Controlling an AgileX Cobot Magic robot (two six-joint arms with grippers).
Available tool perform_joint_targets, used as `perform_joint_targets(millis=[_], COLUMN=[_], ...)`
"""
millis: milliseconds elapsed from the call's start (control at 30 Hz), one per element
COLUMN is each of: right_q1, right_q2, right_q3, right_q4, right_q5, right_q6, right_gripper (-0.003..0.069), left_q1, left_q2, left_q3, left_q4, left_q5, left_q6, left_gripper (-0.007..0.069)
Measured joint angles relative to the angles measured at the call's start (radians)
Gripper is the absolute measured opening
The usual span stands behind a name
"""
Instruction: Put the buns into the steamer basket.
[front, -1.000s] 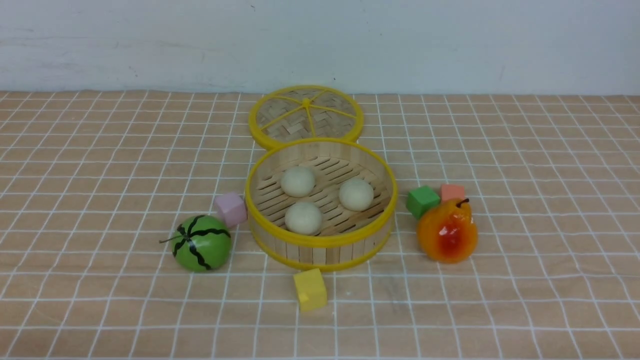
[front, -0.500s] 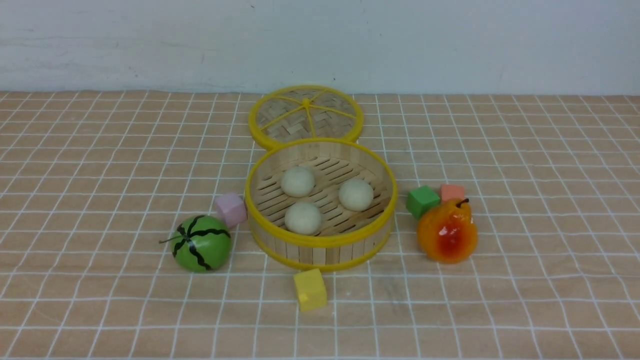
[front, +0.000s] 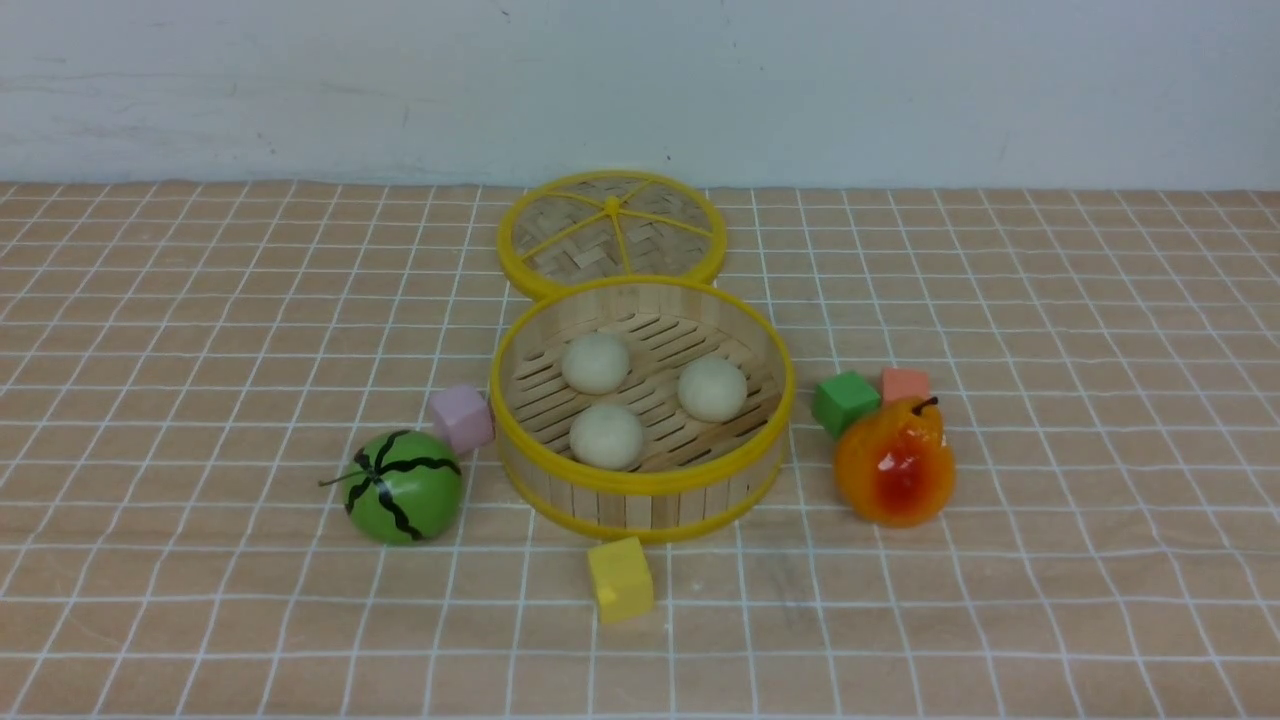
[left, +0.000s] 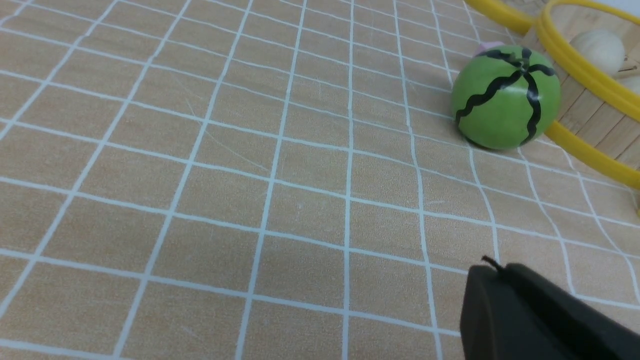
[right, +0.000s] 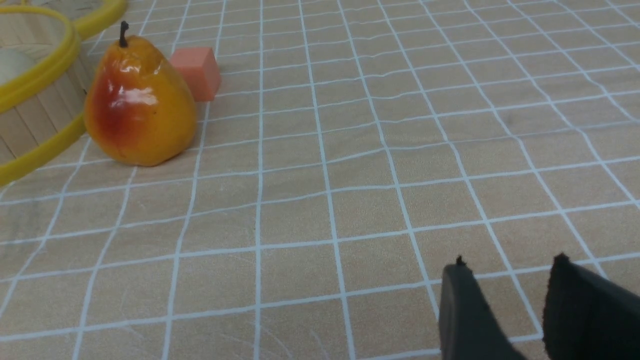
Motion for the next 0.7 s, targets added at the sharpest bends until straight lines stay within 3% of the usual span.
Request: perform_joint_targets(millis=[700], right_q1=[0.000], right_q2=[0.000], right_q3=[0.000], right_q4=[0.000], right_q5=[0.000], right_q6=[0.000], right_gripper=[0.0241], left_q1=[0.000], left_q2=[0.000], left_q3=[0.000], left_q4=[-0.001], left_q5=[0.000], left_q6=[0.000], left_gripper=[0.0008])
